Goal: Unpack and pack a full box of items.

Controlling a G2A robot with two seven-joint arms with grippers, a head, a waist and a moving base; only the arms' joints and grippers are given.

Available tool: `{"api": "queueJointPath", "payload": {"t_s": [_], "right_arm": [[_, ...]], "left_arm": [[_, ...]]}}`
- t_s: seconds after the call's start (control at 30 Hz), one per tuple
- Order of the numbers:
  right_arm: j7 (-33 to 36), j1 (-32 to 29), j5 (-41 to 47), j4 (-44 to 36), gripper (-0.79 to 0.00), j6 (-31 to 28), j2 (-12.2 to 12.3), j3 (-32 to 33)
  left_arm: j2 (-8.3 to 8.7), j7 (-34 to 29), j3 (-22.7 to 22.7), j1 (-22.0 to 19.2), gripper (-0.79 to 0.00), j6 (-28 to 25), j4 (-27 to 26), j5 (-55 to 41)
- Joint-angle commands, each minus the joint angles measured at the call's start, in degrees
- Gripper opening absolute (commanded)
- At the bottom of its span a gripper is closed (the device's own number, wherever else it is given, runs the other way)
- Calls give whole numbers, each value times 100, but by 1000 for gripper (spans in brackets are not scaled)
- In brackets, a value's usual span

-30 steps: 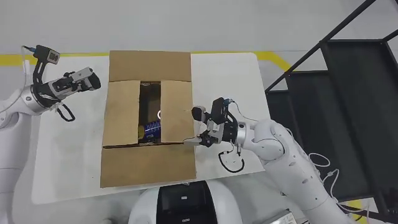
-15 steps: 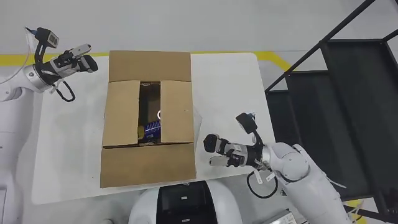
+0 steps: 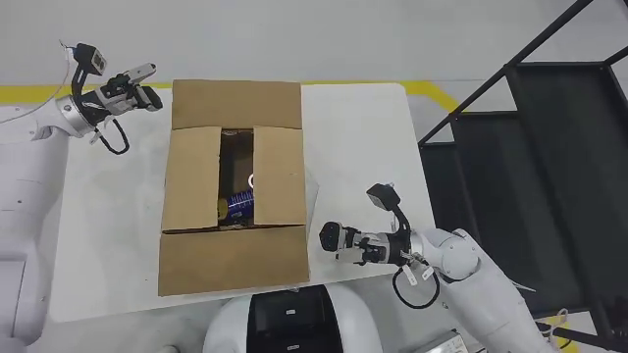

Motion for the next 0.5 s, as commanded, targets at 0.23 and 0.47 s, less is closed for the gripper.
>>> {"api": "queueJointPath", "payload": {"t_s": [0.23,0.47], "right_arm": [[-125,-39,-124,230,0,233,38,-19],[-220,7,-174,517,0,602,29,-256]], "left_arm": [[-341,1425,514,-107,0,-594,354,966],[-540,1039,482,-128,0,-526,536,473]]}}
